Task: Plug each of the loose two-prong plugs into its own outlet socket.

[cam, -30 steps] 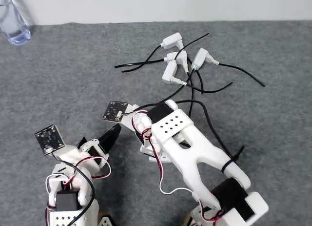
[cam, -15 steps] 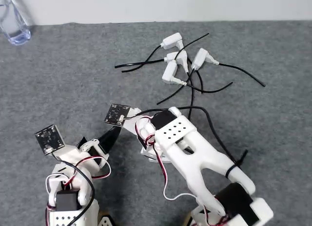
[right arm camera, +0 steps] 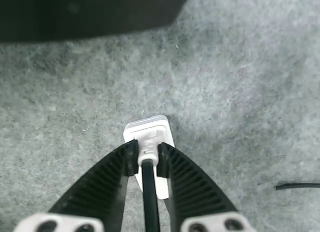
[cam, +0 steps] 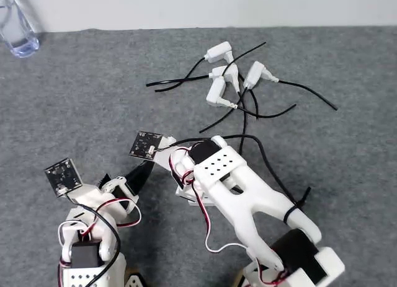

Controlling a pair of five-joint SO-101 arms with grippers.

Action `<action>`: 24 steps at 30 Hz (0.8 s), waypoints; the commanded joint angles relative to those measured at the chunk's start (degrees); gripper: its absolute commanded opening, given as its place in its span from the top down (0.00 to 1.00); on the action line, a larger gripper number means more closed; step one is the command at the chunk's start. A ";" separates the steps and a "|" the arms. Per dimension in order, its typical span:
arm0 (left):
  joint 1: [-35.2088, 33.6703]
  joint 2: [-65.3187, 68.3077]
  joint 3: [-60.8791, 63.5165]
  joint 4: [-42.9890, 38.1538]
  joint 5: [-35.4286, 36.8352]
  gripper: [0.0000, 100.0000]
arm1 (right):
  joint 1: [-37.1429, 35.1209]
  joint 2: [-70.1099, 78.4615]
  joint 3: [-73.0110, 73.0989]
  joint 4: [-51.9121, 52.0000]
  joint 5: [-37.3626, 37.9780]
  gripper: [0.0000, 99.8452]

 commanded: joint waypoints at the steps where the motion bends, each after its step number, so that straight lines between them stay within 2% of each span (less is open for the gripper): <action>1: 0.09 -0.53 -0.48 0.18 0.09 0.57 | -0.04 3.65 0.44 -0.31 0.35 0.99; 4: 0.09 -0.53 -0.48 0.18 0.09 0.57 | -0.13 3.56 -1.05 2.24 0.44 0.99; 8: 0.09 -0.53 -0.48 0.09 0.09 0.57 | -0.40 3.56 -10.02 13.23 0.09 0.97; 14: -0.09 -0.53 -0.48 0.09 0.09 0.57 | -0.57 3.56 -23.91 27.82 -0.79 0.81; 19: -0.18 -0.53 -0.48 0.00 0.09 0.57 | -3.74 3.65 -26.99 32.84 0.26 0.79; 24: -0.18 -0.53 -0.48 0.00 0.09 0.57 | -4.53 4.26 -25.32 32.48 1.14 0.79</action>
